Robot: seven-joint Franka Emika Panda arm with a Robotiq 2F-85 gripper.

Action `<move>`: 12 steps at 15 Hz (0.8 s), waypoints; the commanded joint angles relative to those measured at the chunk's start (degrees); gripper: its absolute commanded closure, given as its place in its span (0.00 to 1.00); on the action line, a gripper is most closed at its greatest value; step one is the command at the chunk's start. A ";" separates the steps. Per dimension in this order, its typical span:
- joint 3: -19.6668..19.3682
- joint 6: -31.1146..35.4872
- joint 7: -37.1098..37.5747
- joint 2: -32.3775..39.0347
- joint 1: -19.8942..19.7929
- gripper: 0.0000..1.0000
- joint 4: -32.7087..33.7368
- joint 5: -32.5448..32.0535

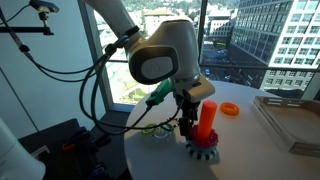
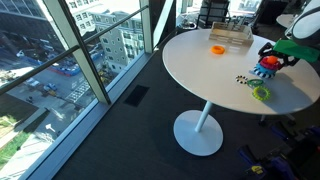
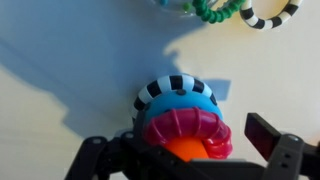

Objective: Remove the ring from the pole

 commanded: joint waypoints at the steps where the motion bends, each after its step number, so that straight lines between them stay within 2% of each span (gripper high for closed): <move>1: -0.89 2.19 -0.67 0.47 1.07 0.00 -0.48 1.96; 12: -1.86 4.06 -0.25 1.24 1.77 0.00 -0.60 3.63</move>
